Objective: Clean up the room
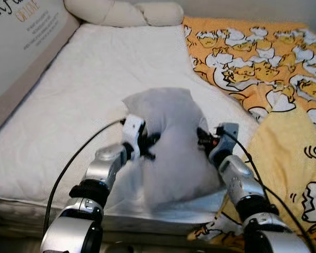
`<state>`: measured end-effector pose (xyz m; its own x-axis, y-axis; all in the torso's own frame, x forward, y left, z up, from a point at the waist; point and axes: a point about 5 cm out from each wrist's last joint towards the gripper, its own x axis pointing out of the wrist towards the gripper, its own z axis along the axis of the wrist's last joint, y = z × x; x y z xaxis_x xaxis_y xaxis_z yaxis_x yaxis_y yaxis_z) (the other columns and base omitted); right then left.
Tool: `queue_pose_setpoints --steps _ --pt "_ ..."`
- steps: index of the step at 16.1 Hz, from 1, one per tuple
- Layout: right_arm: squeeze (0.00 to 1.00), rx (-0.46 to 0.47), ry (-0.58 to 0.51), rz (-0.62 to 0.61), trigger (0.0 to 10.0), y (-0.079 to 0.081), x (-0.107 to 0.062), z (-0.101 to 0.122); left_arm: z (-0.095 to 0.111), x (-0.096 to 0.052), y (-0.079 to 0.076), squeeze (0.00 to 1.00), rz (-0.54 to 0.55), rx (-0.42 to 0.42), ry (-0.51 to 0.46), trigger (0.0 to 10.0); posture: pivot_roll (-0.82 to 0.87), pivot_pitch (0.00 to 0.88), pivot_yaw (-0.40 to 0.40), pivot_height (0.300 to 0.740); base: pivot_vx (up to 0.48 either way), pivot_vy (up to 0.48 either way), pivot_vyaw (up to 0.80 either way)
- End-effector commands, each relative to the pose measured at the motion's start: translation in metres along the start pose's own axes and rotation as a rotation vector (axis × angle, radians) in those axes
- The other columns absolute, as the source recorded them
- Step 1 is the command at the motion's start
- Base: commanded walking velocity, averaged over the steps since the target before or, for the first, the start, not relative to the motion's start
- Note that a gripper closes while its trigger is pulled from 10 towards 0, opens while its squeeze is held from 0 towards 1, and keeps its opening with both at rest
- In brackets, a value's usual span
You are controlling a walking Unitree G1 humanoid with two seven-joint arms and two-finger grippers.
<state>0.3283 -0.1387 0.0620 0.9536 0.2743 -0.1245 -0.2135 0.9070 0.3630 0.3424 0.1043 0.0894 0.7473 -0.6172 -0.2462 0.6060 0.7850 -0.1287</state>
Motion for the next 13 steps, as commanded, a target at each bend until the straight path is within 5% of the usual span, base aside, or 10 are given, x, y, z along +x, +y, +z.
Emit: queue_pose_setpoints --steps 1,5,6,7,13 --pt "0.00 -0.008 -0.105 0.019 0.0 0.009 0.002 0.014 0.015 0.002 -0.005 0.00 0.008 0.069 -0.057 0.0 0.02 0.000 0.032 0.740 0.000 0.000 0.00" --pt "0.00 0.026 -0.237 0.007 0.0 0.020 -0.005 0.026 0.027 -0.008 -0.006 0.00 0.075 0.150 -0.120 0.0 0.00 0.000 0.054 0.740 0.000 0.000 0.00" --pt "0.00 0.016 -0.244 -0.038 3.5 0.017 -0.007 0.028 0.031 -0.011 -0.007 0.00 0.105 0.191 -0.149 1.9 0.00 0.000 0.056 0.740 0.000 0.000 0.00" --pt "0.00 0.025 -0.229 -0.060 10.0 0.015 -0.007 0.028 0.032 -0.012 -0.006 0.00 0.138 0.193 -0.147 10.0 0.01 0.000 0.055 0.740 0.000 0.000 0.00" --pt "0.00 -0.012 -0.196 -0.072 10.0 0.018 -0.012 0.031 0.046 -0.026 0.010 0.00 0.275 0.234 -0.198 10.0 0.03 0.000 0.042 0.740 0.000 0.000 0.00"
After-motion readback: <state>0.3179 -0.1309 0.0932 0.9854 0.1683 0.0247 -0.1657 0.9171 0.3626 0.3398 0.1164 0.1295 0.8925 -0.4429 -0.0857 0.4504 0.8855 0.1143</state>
